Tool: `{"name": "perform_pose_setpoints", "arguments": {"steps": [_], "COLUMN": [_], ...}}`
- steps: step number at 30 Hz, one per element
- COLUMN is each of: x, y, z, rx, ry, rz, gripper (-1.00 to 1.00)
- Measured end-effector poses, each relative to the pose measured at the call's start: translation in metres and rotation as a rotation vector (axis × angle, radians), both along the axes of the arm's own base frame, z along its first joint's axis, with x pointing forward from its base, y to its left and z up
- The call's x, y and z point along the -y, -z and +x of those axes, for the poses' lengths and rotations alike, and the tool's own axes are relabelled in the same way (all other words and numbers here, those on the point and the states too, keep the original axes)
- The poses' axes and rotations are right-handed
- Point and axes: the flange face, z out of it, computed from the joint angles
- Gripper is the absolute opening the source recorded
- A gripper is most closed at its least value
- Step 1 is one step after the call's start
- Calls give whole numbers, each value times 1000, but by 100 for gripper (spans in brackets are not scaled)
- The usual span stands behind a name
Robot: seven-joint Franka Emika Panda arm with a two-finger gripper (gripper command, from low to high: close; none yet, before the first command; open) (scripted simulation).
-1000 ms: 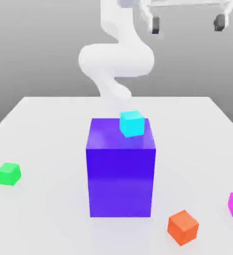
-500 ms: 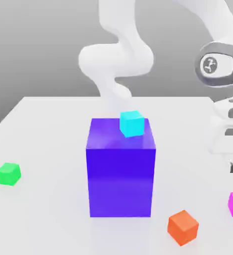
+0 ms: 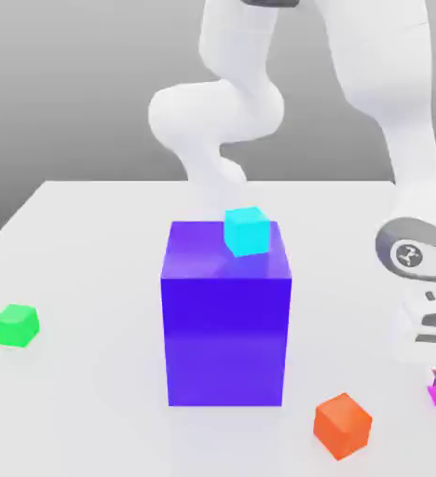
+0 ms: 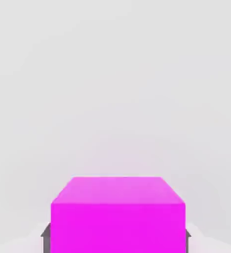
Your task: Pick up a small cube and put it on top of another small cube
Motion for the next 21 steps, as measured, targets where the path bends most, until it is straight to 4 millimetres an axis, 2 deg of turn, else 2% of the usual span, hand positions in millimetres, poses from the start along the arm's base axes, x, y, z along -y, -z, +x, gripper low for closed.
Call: {"name": "perform_pose_setpoints", "arguments": {"steps": [2,5,6,10,13,17,21], "x": [-1,0,7,101,175,275,374], "y": [-14,-51,-60,-70,-74,-81,-89], "z": [1,1,6,60,86,100,91], "rx": [0,0,1,8,7,2,-5], "ry": [1,1,8,102,174,268,365], "rz": [1,1,-3,-32,-48,-61,-66], "gripper": [-100,-100,-100,-100,-100,-100,-100]}}
